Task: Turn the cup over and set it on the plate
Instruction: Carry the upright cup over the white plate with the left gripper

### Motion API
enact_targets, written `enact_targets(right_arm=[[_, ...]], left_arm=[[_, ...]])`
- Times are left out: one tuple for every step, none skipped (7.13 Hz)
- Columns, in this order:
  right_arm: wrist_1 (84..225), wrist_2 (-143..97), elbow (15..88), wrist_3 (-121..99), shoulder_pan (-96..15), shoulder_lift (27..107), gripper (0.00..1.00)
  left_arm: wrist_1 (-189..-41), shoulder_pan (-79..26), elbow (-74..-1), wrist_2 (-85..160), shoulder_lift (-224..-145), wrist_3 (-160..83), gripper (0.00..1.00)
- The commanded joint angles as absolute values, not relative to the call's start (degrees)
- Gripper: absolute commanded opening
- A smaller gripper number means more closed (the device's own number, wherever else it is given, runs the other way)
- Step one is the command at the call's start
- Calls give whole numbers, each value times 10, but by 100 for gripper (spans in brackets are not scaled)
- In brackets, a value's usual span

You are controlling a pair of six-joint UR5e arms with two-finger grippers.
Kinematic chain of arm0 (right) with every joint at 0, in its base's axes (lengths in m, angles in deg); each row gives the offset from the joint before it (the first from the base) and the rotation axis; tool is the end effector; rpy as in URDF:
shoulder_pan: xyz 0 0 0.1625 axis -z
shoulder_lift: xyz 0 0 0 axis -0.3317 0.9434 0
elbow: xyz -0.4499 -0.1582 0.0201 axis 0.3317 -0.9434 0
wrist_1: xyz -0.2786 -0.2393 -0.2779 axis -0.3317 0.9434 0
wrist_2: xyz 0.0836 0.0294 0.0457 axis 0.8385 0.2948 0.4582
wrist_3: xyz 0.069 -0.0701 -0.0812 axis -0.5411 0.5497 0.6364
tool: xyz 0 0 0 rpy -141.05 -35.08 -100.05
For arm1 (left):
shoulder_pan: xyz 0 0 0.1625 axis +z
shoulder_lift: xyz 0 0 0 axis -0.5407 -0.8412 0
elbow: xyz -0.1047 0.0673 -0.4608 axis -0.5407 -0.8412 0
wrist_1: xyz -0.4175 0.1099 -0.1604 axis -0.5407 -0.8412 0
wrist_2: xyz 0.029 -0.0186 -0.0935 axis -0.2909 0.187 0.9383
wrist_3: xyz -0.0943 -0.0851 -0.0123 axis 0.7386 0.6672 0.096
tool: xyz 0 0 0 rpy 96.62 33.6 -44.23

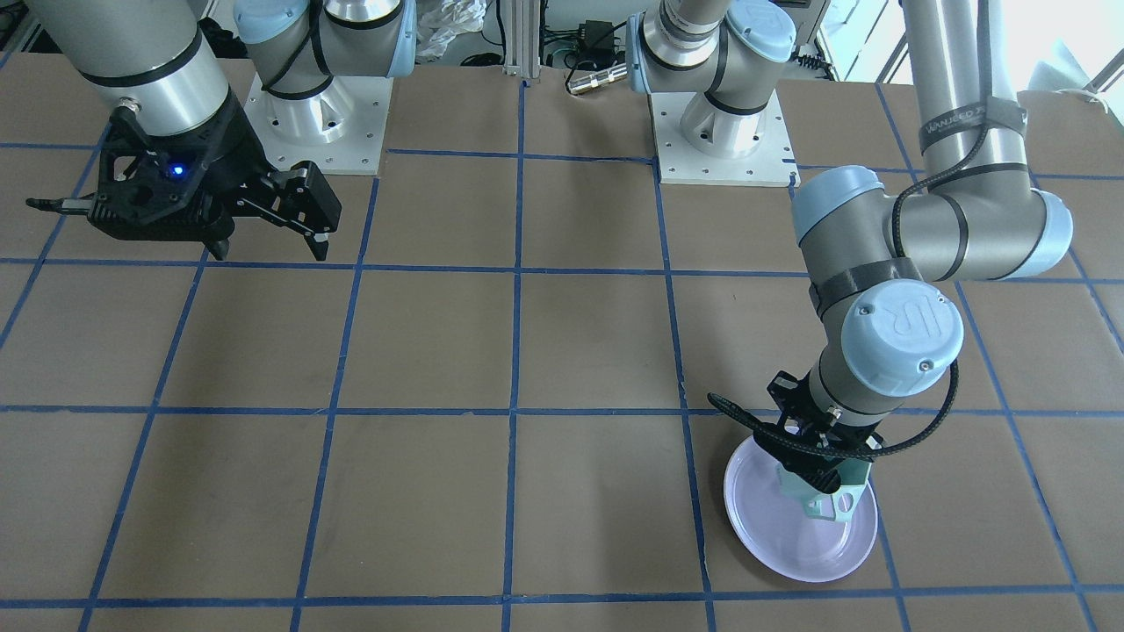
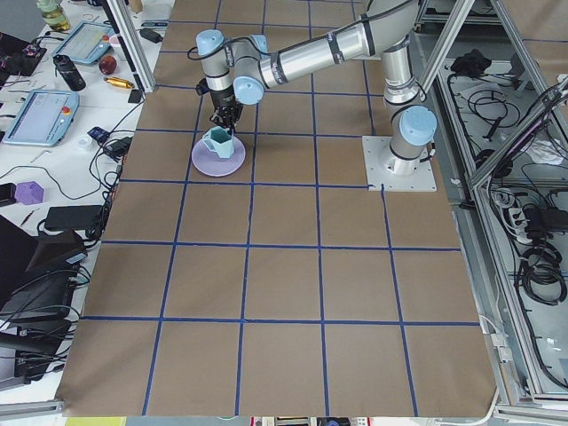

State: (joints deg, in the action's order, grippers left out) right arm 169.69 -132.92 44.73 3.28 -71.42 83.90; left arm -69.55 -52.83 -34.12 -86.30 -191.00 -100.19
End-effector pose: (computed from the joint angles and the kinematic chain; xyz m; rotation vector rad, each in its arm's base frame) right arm 0.1476 -0.5727 0.5149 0.0345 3.0915 -0.0408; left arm -0.0510 -0.7093 0.2813 1.0875 2.7637 0.2438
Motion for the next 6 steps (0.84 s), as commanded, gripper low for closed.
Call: enact_targets(right_arm=[[1697,-1329,447,33,-714,839,100],[1697,-1329,447,33,-714,839,100],[1697,-1329,447,33,-714,839,100],[1697,-1329,447,33,-714,839,100],[1697,-1329,447,33,-714,839,100],[1697,-1329,447,33,-714,839,100]], left_arm=[[-680,-530,-345,-864,-1925,-1001,0],[-680,-530,-346,-864,-1927,-1000,0],[-680,-530,-346,-864,-1928,-999,12],[-680,-531,-346,-864,-1928,-995,82],[-681,-532,-346,-864,-1919,-994,96],[-687,-534,-346,-860,-1907,-992,100]])
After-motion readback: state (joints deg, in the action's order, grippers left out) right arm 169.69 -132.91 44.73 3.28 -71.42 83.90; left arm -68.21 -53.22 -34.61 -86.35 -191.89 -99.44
